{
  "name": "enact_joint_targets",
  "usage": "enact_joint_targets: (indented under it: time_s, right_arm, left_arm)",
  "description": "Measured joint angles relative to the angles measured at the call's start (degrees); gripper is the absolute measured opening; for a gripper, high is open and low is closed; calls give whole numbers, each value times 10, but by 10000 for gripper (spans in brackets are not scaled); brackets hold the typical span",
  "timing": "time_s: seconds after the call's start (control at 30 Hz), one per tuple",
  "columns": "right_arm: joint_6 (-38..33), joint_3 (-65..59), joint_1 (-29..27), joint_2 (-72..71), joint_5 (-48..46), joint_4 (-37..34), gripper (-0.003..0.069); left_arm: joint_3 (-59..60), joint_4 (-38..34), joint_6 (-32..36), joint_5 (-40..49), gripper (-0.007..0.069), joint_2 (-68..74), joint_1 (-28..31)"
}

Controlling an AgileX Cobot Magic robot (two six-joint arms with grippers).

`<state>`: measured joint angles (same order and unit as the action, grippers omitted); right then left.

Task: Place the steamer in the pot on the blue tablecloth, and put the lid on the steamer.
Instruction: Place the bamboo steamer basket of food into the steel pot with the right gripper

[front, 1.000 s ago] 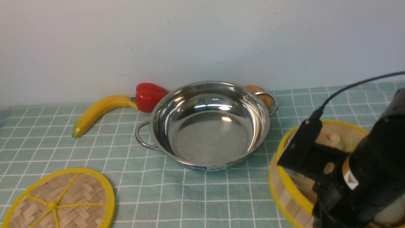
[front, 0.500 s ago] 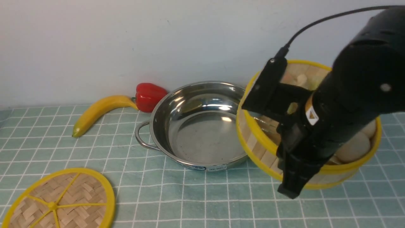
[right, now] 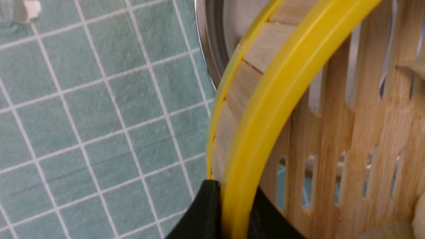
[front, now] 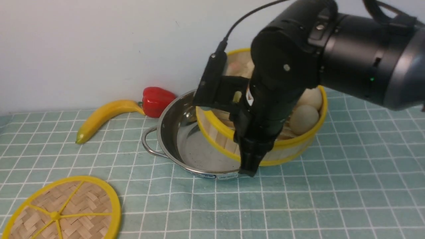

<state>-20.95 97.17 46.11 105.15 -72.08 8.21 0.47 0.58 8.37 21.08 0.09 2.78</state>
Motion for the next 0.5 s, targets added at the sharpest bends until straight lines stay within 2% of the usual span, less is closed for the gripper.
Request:
enact_joint_targets:
  time_s: [0.27, 0.5]
  right_arm:
    - [-50, 102, 23, 102, -1, 56, 81]
    - [-80, 165, 24, 162, -1, 70, 81]
  left_arm:
    - [0, 0, 0, 0, 495, 0, 0]
    - [0, 0, 0, 0, 495, 0, 0]
